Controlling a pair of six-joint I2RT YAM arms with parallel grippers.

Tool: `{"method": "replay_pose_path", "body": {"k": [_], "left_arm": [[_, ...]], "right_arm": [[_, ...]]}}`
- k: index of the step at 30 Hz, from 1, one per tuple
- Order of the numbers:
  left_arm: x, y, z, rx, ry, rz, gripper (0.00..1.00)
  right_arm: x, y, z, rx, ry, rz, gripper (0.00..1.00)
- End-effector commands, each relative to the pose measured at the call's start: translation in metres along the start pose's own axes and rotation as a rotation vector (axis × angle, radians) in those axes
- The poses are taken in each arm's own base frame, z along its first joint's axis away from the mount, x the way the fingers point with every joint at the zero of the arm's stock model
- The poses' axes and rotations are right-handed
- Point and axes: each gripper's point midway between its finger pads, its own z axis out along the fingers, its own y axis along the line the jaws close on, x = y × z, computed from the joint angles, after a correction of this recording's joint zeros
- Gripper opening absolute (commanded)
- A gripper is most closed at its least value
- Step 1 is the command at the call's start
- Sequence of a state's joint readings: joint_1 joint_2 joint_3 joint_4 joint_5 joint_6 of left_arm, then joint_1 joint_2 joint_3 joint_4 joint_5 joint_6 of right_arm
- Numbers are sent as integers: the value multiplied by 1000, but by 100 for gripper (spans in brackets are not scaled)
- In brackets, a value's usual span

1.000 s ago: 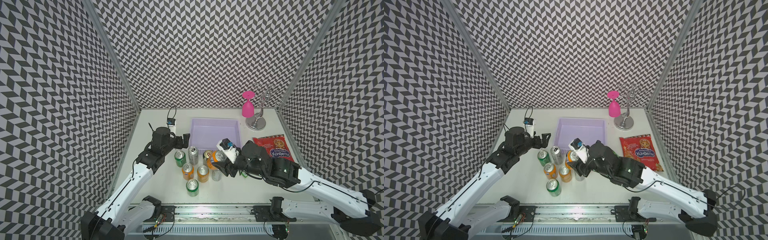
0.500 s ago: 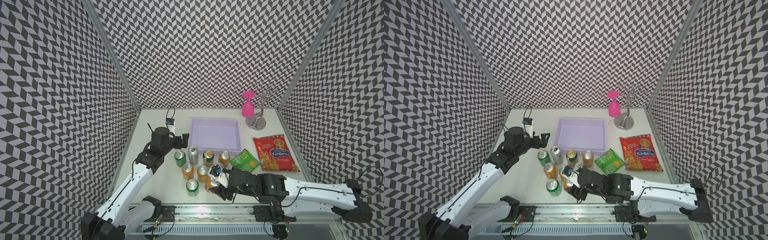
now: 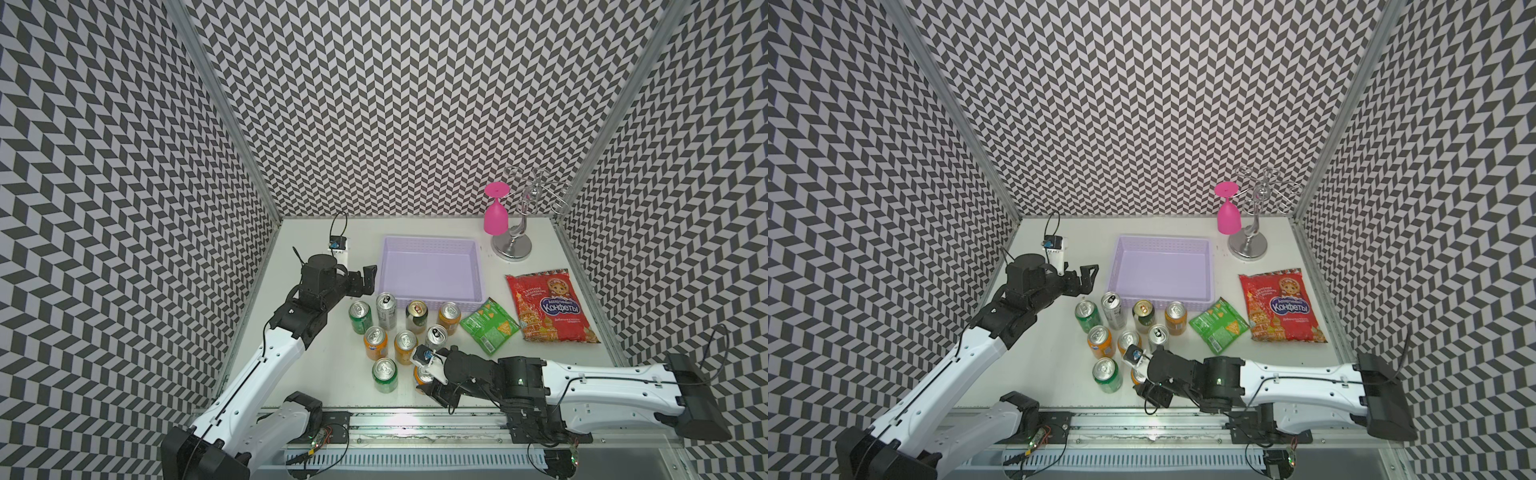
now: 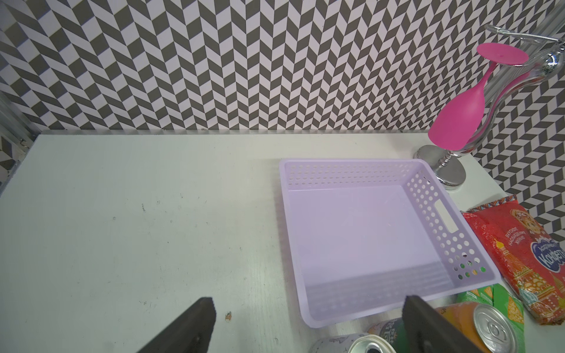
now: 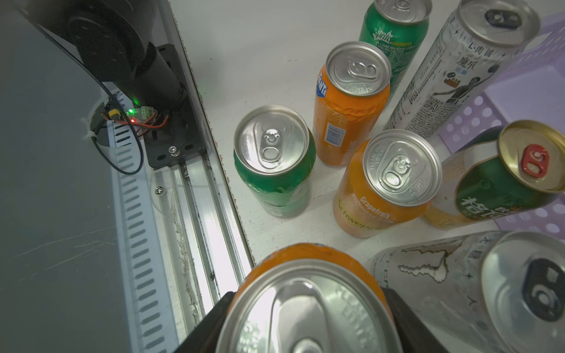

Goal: Take out the drinks from the basket
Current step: Place the drink at the center of the board.

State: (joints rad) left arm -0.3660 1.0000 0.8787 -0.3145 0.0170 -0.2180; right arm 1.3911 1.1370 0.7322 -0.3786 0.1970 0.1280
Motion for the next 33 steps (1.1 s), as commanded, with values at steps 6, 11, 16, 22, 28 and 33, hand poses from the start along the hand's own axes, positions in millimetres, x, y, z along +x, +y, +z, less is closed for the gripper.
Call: {"method": "replay_pose_path", "body": {"k": [6,11,16,22,28,33], "left_arm": [[-5,0,-3,7,-29,-2,99],[-4,0,-2,8,-29,-4,99],[-5,0,-2,10,-30,-3,99],[-5,-1,-3,11,-31,-3,99],[-6,-1,-4,11,-36,-4,99],[-7,-1,-4,14,-40,-3,99]], "right_arm": [[-27,0,14,22,-141,47,52],[-21,-1,20,24,-145,55,54],[-13,-2,29,29,-119,50,55],[-9,-2,33,30,-105,47,60],[-8,-4,32,38,-101,43,71],[-10,-5,28,42,-105,36,80]]}}
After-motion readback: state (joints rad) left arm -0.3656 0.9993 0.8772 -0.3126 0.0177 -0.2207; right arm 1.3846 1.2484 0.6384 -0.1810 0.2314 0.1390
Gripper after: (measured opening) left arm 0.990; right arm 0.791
